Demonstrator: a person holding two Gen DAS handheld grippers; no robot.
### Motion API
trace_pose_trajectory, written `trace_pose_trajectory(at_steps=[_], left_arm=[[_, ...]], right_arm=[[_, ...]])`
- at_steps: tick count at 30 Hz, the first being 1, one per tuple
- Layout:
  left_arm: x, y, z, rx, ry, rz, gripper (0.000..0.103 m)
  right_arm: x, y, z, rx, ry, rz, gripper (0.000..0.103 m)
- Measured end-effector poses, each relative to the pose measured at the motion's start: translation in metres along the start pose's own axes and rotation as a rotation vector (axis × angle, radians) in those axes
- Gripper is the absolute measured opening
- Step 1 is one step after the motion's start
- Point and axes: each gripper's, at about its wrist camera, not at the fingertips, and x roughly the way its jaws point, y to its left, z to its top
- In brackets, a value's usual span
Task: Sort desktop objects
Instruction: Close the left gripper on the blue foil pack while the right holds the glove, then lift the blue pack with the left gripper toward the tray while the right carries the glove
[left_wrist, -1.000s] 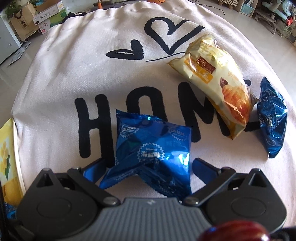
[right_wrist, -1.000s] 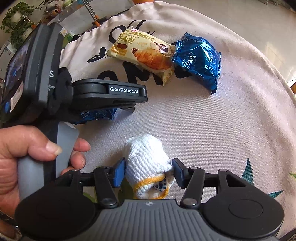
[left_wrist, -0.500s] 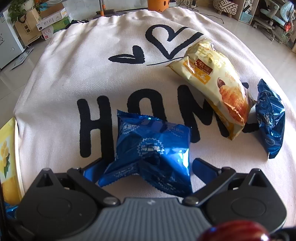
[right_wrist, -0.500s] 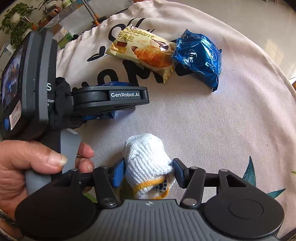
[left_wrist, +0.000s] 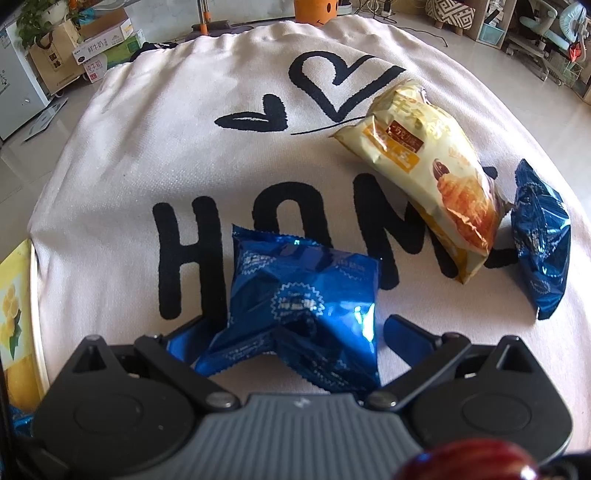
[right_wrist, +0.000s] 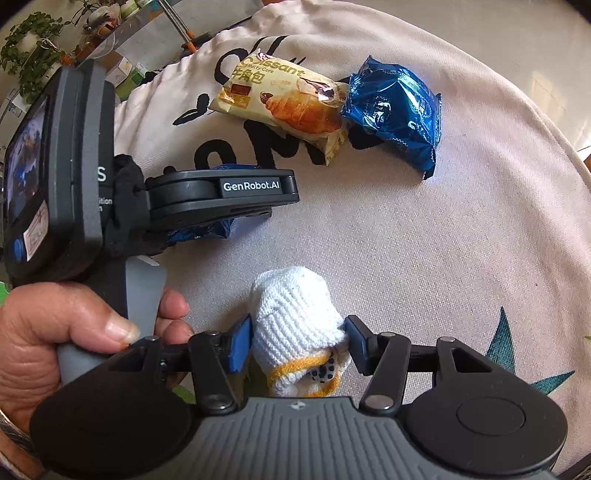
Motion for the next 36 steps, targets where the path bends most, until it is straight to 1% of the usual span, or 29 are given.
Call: trace_pose_trajectory(at_steps=[2, 5, 8, 9, 10, 14, 19, 22, 27, 36], left_arm=[[0.000, 0.000, 0.002, 0.021, -0.004, -0.005, 0.099], [-0.005, -0.001, 0.002, 0.038, -0.014, -0.017, 0.090], [-0.009, -0.001, 0.002, 0.049, -0.022, -0.022, 0.079], [-0.011, -0.001, 0.001, 0.056, -0.028, -0.024, 0.072], [-0.013, -0.001, 0.001, 0.065, -0.034, -0.022, 0.068], [-0.014, -0.009, 0.001, 0.116, -0.048, -0.005, 0.068], [-0.021, -0.007, -0.002, 0.109, -0.058, 0.025, 0.067], [-0.008, -0.005, 0.011, 0.086, -0.057, 0.041, 0.067], [-0.014, 0.003, 0.015, 0.046, -0.061, 0.041, 0.067], [-0.029, 0.023, 0.019, -0.092, -0.060, -0.018, 0.067]], right_arm=[[-0.001, 0.000, 0.000, 0.004, -0.002, 0.002, 0.053], [-0.001, -0.001, 0.001, 0.010, 0.001, 0.008, 0.053], [-0.002, -0.002, 0.003, 0.022, -0.001, 0.010, 0.053], [-0.003, -0.003, 0.003, 0.027, 0.000, 0.012, 0.053], [-0.003, -0.003, 0.003, 0.031, 0.001, 0.014, 0.053], [-0.002, -0.003, 0.004, 0.033, -0.003, 0.004, 0.053], [-0.005, -0.003, 0.005, 0.040, -0.005, 0.024, 0.052], [-0.006, -0.003, 0.007, 0.042, -0.008, 0.030, 0.052], [-0.011, -0.004, 0.011, 0.059, -0.022, 0.053, 0.052], [-0.019, -0.003, 0.017, 0.080, -0.049, 0.080, 0.052]])
